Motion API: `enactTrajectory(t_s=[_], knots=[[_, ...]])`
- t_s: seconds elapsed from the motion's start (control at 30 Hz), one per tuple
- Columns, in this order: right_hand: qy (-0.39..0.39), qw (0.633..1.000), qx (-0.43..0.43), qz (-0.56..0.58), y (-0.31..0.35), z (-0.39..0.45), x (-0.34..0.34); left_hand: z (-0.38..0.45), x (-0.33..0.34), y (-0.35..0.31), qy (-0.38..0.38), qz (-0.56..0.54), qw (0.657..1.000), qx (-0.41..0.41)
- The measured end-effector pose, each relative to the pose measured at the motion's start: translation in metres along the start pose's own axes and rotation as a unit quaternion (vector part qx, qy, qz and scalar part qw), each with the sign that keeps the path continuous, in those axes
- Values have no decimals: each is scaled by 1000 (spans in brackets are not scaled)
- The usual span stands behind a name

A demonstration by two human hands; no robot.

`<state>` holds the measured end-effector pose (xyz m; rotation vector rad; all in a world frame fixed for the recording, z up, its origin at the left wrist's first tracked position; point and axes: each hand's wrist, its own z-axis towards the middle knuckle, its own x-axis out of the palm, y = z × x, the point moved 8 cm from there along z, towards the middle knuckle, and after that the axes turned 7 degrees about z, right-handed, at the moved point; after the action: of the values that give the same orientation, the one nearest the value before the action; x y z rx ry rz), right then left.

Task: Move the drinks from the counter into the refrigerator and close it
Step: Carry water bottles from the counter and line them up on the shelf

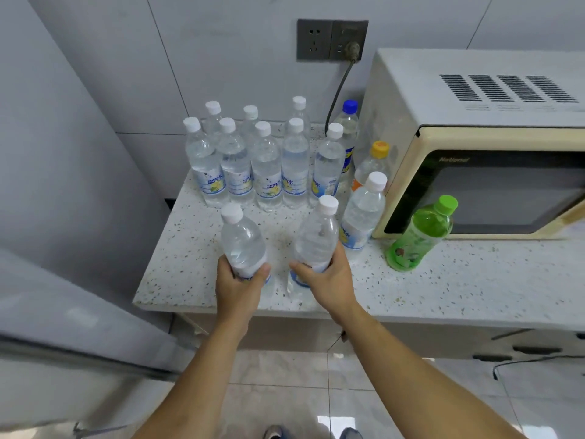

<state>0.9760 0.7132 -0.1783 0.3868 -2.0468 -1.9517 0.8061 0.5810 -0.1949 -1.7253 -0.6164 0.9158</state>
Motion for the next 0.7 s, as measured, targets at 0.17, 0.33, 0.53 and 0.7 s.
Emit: enactTrajectory(t_s=[0.17,0.33,0.53,0.7], knots=[[41,990,90,98,-15,-27,-12,-32,-3,14,65,-86,994,-29],[77,976,154,132,-30,-53,-27,-77,-10,19,100,-138,984,-57],[145,953,224,143,-47,-95,-45,-147,-5,43,71,-242,955,-156],[208,930,268,140,-62,-136,-47,-212,-14,77,21,-248,947,-205]])
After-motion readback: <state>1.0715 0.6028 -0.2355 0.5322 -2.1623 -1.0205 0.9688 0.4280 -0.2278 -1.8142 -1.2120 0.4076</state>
